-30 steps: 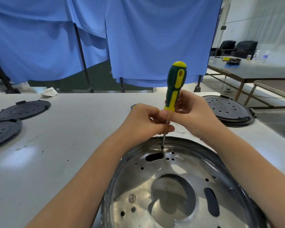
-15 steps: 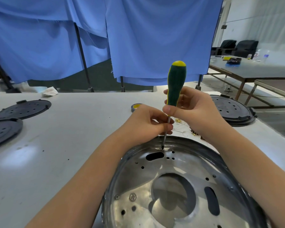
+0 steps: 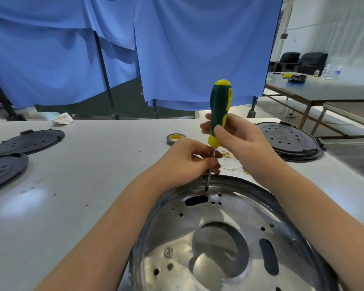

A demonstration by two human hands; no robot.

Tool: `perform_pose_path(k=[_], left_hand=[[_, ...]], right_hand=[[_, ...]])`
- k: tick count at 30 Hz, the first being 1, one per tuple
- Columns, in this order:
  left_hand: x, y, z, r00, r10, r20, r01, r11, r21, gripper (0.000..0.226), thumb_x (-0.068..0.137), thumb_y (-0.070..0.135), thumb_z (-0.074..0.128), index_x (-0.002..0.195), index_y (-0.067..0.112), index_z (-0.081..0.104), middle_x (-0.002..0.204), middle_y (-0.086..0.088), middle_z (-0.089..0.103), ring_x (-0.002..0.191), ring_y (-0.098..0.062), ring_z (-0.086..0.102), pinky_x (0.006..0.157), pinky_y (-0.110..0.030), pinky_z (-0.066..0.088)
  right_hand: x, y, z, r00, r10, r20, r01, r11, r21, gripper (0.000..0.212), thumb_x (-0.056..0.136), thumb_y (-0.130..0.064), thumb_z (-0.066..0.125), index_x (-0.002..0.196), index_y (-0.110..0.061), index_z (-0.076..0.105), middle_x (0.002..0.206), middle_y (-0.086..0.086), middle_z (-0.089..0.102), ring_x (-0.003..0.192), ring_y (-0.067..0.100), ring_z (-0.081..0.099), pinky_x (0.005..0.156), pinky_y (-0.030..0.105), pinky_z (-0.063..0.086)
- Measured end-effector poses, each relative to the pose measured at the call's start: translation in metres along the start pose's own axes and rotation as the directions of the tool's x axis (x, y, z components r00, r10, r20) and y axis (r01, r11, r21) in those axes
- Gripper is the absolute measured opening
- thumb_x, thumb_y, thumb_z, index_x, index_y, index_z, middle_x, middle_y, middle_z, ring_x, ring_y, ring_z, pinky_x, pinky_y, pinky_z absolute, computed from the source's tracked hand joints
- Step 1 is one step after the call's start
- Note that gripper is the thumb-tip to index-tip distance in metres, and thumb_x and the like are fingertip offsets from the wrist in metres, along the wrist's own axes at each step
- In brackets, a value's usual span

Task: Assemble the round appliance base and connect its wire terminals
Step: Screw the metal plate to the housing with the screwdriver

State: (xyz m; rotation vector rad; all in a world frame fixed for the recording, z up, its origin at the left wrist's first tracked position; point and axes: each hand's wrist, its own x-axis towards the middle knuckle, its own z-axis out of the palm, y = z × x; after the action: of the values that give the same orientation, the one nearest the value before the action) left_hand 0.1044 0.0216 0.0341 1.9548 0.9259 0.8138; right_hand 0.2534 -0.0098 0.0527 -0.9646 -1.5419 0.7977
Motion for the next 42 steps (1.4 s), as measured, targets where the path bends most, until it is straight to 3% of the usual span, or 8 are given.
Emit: perform_pose_path(k=[5, 10, 17, 21, 25, 28, 37, 42], left_hand=[[0.0011, 0.0, -0.0004, 0.997, 0.017, -0.076, -0.015, 1.0, 0.026, 0.016, 0.08, 0.015, 0.075, 0.077, 0.03, 0.069, 0.077, 0.006, 0.075, 0.075, -0.01, 0.073, 0.085, -0.039, 0.058], [0.0025, -0.0014, -0.0028, 0.986, 0.037, -0.165, -0.034, 0.999, 0.021, 0.014, 0.068, 0.015, 0.085, 0.066, 0.02, 0.072, 0.068, 0.003, 0.073, 0.068, -0.019, 0.072, 0.078, -0.045, 0.059], [0.0022, -0.0014, -0.0006, 0.996, 0.033, -0.078, -0.034, 0.999, -0.012, 0.018, 0.077, 0.006, 0.077, 0.073, 0.022, 0.071, 0.07, 0.004, 0.074, 0.069, -0.014, 0.074, 0.075, -0.032, 0.061], [0.0023, -0.0023, -0.0005, 0.997, 0.036, -0.063, -0.037, 0.999, -0.018, 0.017, 0.079, 0.005, 0.075, 0.076, 0.021, 0.071, 0.072, 0.002, 0.075, 0.071, -0.014, 0.074, 0.075, -0.031, 0.06], [0.0035, -0.0042, -0.003, 0.997, 0.023, -0.071, -0.024, 1.0, -0.016, 0.013, 0.083, 0.009, 0.073, 0.078, 0.021, 0.071, 0.075, -0.002, 0.076, 0.071, -0.016, 0.074, 0.077, -0.034, 0.06], [0.0036, -0.0045, -0.0031, 0.997, 0.02, -0.07, -0.022, 0.999, -0.03, 0.013, 0.083, 0.007, 0.072, 0.079, 0.019, 0.071, 0.073, -0.001, 0.075, 0.071, -0.016, 0.074, 0.076, -0.031, 0.06], [0.0005, -0.0018, 0.001, 0.999, 0.025, -0.023, -0.026, 0.998, -0.058, 0.019, 0.09, -0.001, 0.06, 0.087, 0.015, 0.07, 0.072, 0.004, 0.075, 0.076, -0.014, 0.074, 0.079, -0.03, 0.059], [-0.0003, -0.0005, 0.0005, 1.0, 0.022, -0.001, -0.022, 0.999, -0.033, 0.023, 0.091, 0.003, 0.06, 0.085, 0.024, 0.069, 0.071, 0.009, 0.074, 0.078, -0.011, 0.074, 0.08, -0.029, 0.059]], right_hand=[[0.0005, -0.0002, -0.003, 1.0, -0.001, 0.013, 0.001, 1.0, -0.006, 0.022, 0.096, -0.006, 0.05, 0.114, -0.013, 0.06, 0.103, 0.002, 0.072, 0.098, 0.013, 0.068, 0.088, 0.027, 0.053], [0.0001, -0.0033, -0.0035, 0.999, -0.03, -0.01, 0.03, 0.999, -0.01, 0.017, 0.088, -0.004, 0.061, 0.103, -0.011, 0.062, 0.094, 0.002, 0.073, 0.087, 0.013, 0.071, 0.077, 0.022, 0.055], [0.0007, -0.0049, -0.0014, 0.984, -0.053, -0.171, 0.034, 0.993, -0.115, 0.039, 0.066, -0.012, 0.083, 0.084, -0.011, 0.048, 0.068, -0.006, 0.06, 0.058, 0.001, 0.057, 0.06, 0.016, 0.05], [-0.0006, -0.0034, 0.0014, 0.989, -0.025, -0.148, 0.012, 0.996, -0.089, 0.032, 0.078, -0.014, 0.074, 0.1, -0.009, 0.051, 0.078, -0.002, 0.06, 0.068, 0.003, 0.058, 0.068, 0.02, 0.05], [-0.0013, -0.0044, -0.001, 0.999, 0.019, -0.035, -0.014, 0.991, 0.135, 0.031, 0.095, 0.001, 0.048, 0.124, -0.009, 0.051, 0.11, 0.007, 0.069, 0.101, 0.011, 0.067, 0.084, 0.021, 0.052], [-0.0017, -0.0057, -0.0021, 1.0, -0.006, -0.007, 0.006, 0.997, 0.075, 0.033, 0.093, 0.007, 0.047, 0.122, -0.006, 0.055, 0.107, 0.003, 0.071, 0.095, 0.011, 0.069, 0.077, 0.017, 0.053], [-0.0002, -0.0055, -0.0015, 0.991, -0.018, -0.13, 0.015, 1.0, -0.024, 0.035, 0.067, -0.005, 0.081, 0.092, -0.014, 0.058, 0.065, -0.011, 0.066, 0.064, 0.006, 0.065, 0.064, 0.018, 0.054], [-0.0021, -0.0045, 0.0005, 0.997, -0.008, -0.073, 0.009, 1.0, 0.018, 0.022, 0.087, -0.005, 0.065, 0.107, -0.013, 0.06, 0.091, 0.001, 0.071, 0.085, 0.006, 0.068, 0.079, 0.022, 0.053]])
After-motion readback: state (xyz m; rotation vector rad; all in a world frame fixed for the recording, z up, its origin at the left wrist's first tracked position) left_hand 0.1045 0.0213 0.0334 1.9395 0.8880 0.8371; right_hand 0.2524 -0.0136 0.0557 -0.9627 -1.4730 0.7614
